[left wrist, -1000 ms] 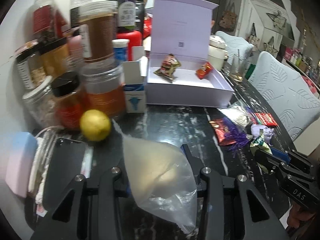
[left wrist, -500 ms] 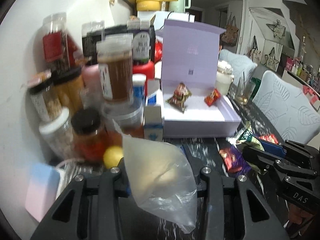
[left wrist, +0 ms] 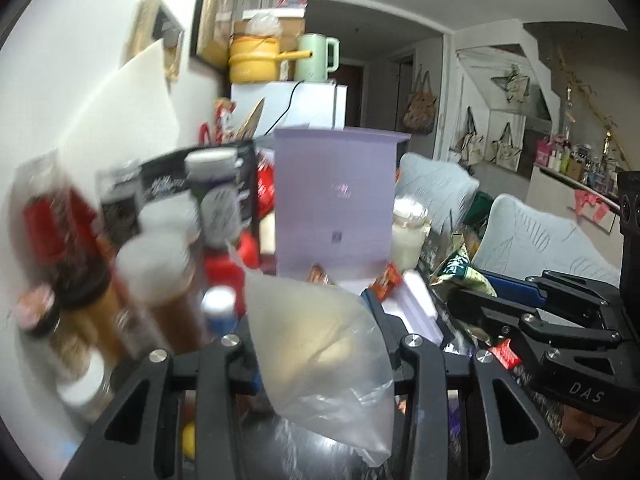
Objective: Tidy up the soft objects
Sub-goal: 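Lift the clear bag and green packet and carry both over the gift box, then open the left gripper to drop the bag while the right releases the green packet, then withdraw both open tools from the gift box back toward the table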
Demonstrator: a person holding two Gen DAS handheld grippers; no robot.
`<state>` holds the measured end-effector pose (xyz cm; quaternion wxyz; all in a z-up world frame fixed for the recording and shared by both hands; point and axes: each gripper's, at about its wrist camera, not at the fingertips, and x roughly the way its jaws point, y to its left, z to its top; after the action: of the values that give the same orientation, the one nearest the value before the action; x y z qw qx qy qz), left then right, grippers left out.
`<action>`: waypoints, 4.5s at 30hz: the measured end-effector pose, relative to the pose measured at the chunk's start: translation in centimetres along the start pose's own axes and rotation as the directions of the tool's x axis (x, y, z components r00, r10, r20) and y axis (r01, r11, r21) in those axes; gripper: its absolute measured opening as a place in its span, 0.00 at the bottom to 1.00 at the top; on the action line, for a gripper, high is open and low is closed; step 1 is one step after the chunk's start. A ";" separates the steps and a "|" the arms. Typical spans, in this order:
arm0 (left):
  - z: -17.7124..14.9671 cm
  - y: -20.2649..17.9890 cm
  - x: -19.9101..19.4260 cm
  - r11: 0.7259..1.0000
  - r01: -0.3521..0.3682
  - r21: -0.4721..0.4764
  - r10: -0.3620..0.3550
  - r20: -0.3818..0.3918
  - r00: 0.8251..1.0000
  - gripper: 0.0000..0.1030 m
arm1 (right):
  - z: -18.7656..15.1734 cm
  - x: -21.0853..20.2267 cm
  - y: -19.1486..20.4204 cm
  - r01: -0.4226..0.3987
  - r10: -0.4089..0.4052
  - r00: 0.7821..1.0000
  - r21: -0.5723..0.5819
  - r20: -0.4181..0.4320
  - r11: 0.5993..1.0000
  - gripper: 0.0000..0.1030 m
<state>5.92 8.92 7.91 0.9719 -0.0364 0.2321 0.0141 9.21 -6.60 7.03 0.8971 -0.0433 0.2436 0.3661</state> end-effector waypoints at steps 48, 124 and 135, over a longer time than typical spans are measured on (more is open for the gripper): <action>3.7 -2.8 28.1 1.000 -0.008 -0.002 0.007 -0.248 0.969 0.38 | 2.8 17.0 -18.0 0.204 -0.173 0.962 0.133 -0.212 0.970 0.25; 9.1 -5.3 17.5 0.983 -0.177 0.043 0.181 -0.125 0.976 1.00 | 7.5 8.6 -16.1 0.264 -0.252 0.961 0.098 -0.114 0.960 0.56; 10.6 -7.6 10.4 0.986 -0.157 0.063 0.158 -0.018 0.987 1.00 | 9.2 1.1 -13.1 0.290 -0.290 0.957 0.067 0.004 0.955 0.56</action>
<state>20.25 2.28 13.11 0.9657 0.0119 0.2457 0.0832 22.50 -13.10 13.30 0.9437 -0.0466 0.2403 0.2227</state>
